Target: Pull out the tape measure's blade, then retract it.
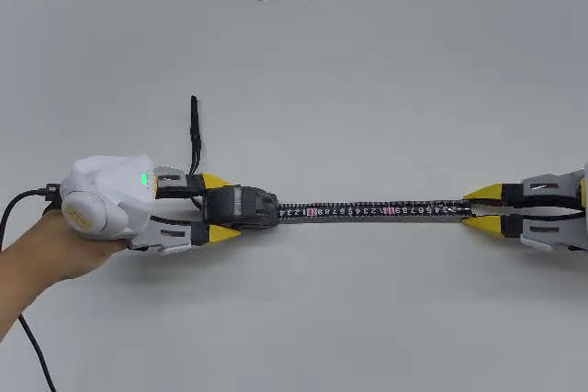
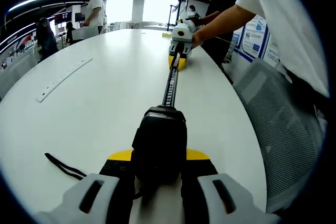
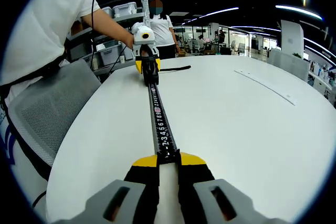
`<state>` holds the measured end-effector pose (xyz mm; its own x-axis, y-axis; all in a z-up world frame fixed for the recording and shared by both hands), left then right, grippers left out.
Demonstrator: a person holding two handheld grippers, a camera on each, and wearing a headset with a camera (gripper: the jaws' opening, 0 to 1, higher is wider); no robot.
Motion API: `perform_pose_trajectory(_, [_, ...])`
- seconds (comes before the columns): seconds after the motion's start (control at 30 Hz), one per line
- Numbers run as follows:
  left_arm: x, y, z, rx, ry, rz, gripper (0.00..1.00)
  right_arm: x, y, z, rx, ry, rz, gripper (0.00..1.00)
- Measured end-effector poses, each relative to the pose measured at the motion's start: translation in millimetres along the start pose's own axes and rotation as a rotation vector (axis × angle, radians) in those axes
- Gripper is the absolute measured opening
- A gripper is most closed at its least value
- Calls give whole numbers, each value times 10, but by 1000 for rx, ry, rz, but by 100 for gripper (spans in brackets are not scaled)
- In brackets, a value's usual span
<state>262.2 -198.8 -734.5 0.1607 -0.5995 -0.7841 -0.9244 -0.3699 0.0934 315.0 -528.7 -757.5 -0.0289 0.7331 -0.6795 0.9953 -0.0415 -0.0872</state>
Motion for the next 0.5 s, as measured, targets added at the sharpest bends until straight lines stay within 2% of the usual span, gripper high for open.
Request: perform_pose_trajectory(0.5, [-3,4,-5,-3,6,-4,30,13,-17,-3,5,-17,11,13])
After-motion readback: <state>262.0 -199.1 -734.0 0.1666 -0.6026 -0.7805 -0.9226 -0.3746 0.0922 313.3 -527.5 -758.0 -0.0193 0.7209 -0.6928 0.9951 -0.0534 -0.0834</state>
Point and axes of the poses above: the centre of the closed fingertips' face, and the gripper's own axes: x roughly forward along the fingers, y roughly to its right, z roughly out of its underside, the point moved 4 cm from there along -x, roughly backward along the fingers, and after that the axes turned 12 degrees about -y, right-handed, at the moved point
